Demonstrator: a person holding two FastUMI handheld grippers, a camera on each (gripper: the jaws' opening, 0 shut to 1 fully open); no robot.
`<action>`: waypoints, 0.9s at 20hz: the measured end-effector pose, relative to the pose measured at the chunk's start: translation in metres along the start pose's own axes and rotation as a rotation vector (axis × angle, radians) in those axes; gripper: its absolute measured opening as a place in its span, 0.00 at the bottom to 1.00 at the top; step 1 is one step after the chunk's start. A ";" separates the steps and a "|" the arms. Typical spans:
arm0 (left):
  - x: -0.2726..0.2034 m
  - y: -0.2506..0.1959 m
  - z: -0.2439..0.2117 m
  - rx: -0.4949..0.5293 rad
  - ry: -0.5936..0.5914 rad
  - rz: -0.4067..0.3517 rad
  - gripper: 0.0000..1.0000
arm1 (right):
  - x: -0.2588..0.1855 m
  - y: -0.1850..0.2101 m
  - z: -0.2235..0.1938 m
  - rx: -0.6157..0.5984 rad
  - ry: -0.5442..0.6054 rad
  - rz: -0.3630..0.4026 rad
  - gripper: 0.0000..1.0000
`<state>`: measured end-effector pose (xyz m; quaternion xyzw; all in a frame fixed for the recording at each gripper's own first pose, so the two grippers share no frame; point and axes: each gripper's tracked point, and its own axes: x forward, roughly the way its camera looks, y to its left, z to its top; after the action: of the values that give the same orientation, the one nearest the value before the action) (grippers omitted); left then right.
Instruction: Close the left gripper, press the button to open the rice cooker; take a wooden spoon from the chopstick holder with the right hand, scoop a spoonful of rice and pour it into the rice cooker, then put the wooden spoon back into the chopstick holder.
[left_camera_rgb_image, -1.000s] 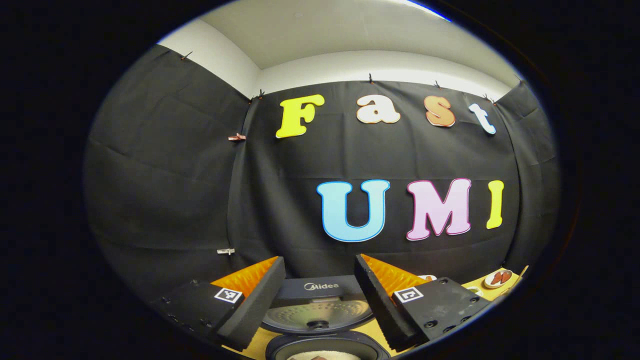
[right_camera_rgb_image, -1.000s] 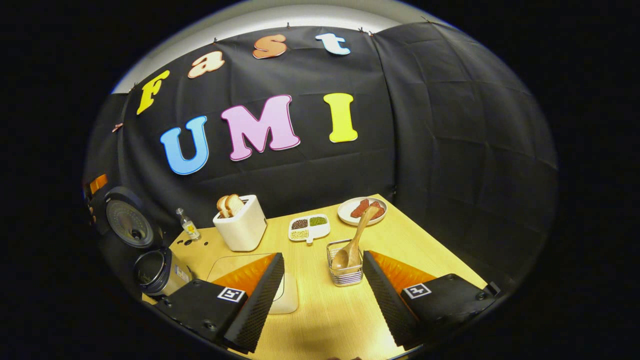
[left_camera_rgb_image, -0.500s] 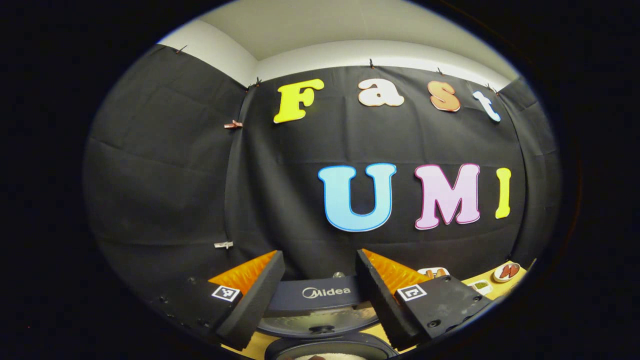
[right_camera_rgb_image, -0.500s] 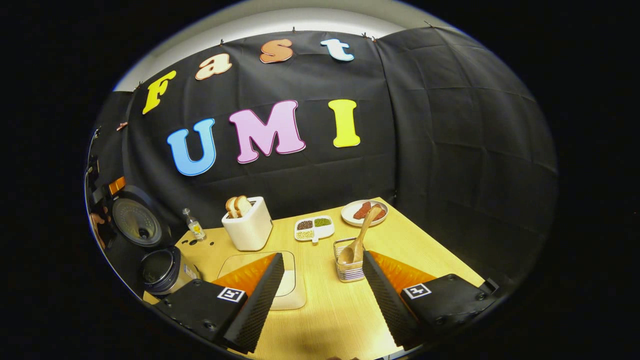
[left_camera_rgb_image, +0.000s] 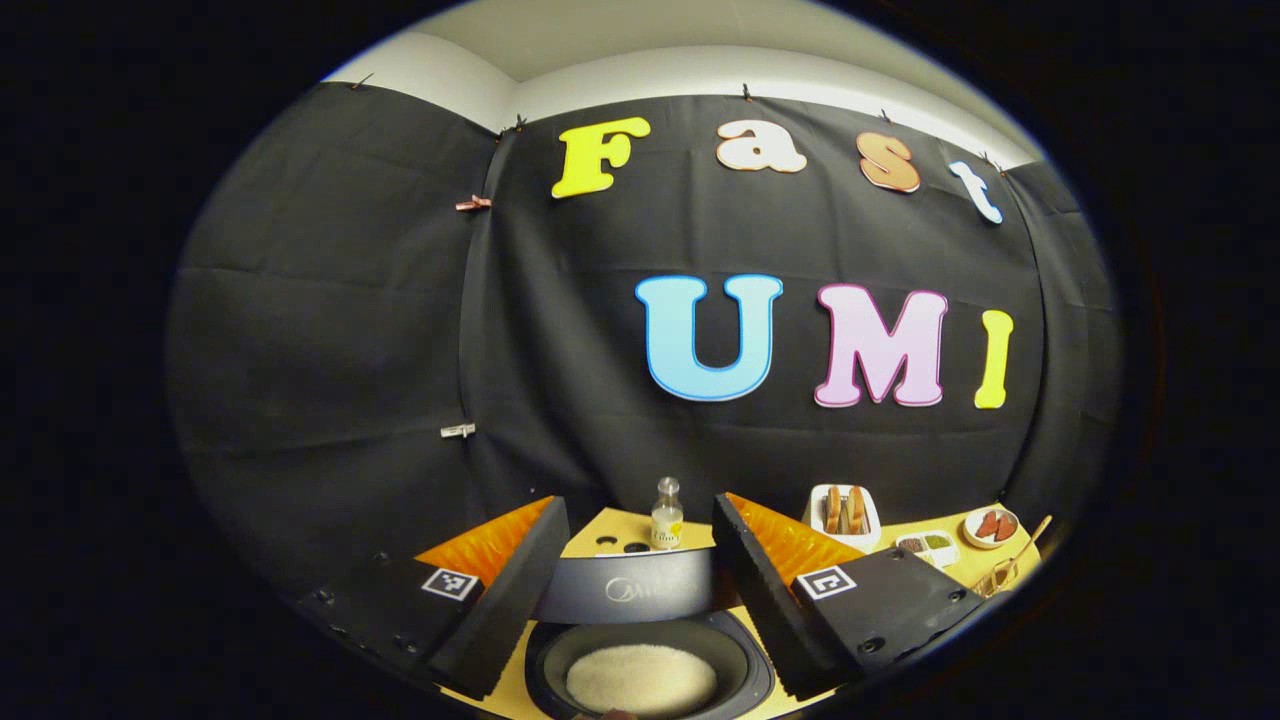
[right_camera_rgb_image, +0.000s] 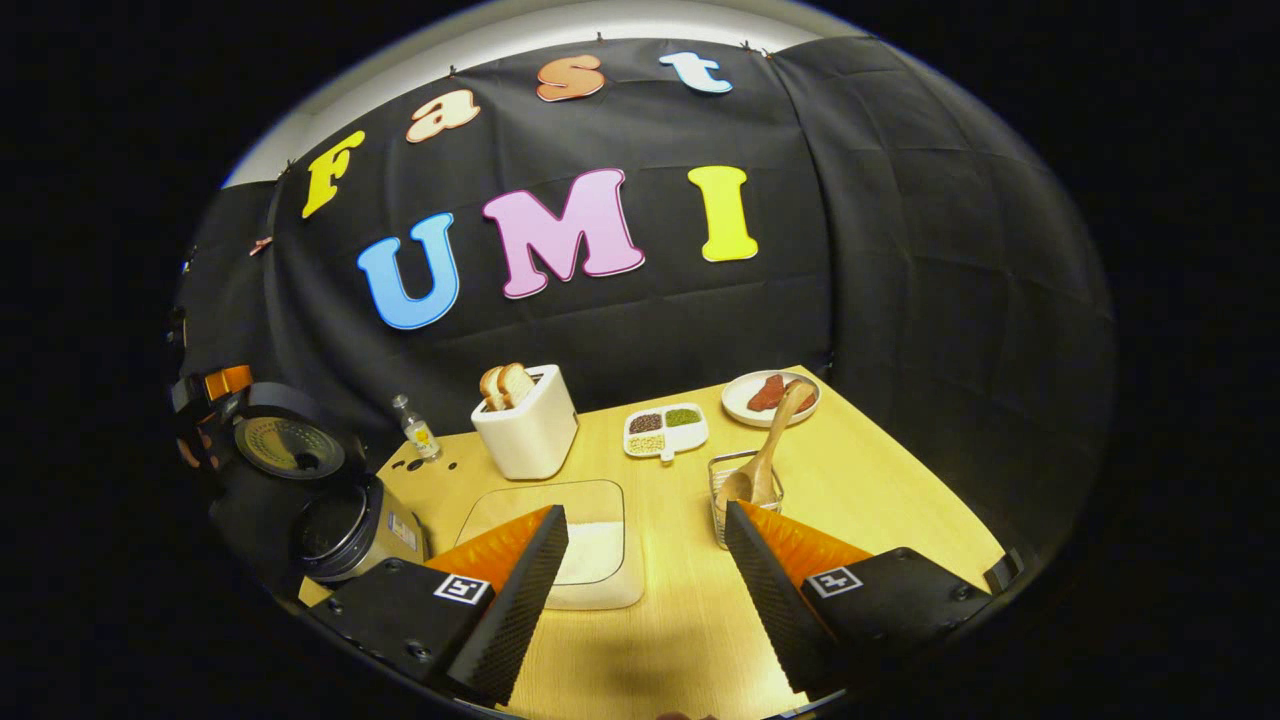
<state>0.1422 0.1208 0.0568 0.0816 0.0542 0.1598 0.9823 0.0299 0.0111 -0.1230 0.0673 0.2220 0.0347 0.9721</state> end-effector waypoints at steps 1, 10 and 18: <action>-0.009 -0.001 -0.008 -0.008 0.016 -0.001 1.00 | -0.001 0.004 -0.006 0.001 0.010 0.018 0.99; -0.064 -0.016 -0.159 -0.018 0.305 -0.008 0.99 | 0.006 0.021 -0.024 -0.063 0.074 0.102 0.99; -0.061 -0.017 -0.186 0.005 0.303 0.021 0.99 | -0.008 0.012 -0.050 -0.153 0.150 0.067 0.99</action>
<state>0.0649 0.1121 -0.1239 0.0597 0.2015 0.1805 0.9609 0.0000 0.0275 -0.1628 -0.0024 0.2885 0.0891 0.9533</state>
